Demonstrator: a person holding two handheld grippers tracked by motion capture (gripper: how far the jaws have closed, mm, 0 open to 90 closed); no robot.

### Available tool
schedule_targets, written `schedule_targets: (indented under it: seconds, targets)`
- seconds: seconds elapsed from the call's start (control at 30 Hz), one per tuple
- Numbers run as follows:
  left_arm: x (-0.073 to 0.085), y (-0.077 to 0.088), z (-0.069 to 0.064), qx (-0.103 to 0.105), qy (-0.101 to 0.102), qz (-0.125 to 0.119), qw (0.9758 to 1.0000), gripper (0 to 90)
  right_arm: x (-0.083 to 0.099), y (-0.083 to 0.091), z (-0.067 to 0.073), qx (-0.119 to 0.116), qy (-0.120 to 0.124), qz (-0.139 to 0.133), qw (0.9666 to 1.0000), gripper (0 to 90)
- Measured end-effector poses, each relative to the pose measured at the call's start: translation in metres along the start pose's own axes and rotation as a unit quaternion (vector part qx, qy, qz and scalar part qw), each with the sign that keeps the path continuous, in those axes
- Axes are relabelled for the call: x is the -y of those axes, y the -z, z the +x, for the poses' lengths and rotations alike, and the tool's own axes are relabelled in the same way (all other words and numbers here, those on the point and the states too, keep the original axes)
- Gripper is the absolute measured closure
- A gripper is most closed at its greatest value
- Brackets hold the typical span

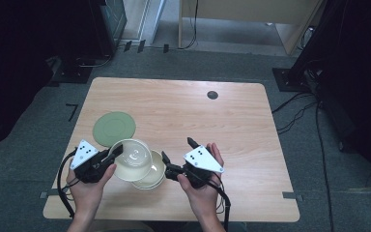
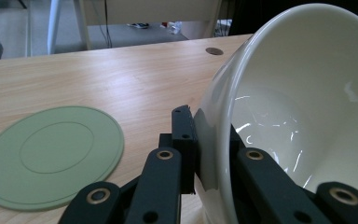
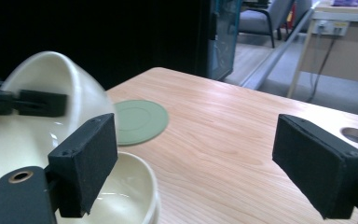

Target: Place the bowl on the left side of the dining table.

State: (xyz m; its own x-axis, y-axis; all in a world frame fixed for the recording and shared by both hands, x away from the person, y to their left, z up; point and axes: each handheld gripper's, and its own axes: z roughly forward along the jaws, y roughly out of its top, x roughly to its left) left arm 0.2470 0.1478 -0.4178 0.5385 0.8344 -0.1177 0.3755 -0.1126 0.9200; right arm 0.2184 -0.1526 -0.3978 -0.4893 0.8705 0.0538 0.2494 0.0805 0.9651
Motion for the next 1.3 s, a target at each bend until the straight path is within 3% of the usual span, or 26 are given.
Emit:
schedule_targets:
  seconds: [0.43, 0.63, 0.87, 1.3]
  targets:
    - [-0.001, 0.009, 0.017, -0.016, 0.019, -0.011, 0.9996, 84.1, 0.019, 0.011, -0.046, 0.046, -0.021, 0.028, 0.9983, 13.5]
    - [-0.001, 0.011, 0.020, -0.021, 0.021, -0.013, 0.9995, 84.1, 0.040, 0.019, -0.078, 0.074, -0.047, 0.053, 0.9947, 13.6]
    - [-0.001, 0.011, 0.020, -0.022, 0.022, -0.012, 0.9994, 84.1, 0.053, 0.028, -0.099, 0.098, -0.061, 0.065, 0.9913, 13.7]
    - [-0.004, 0.012, 0.029, -0.032, 0.031, -0.014, 0.9989, 84.1, 0.071, 0.045, -0.134, 0.137, -0.064, 0.088, 0.9847, 13.8]
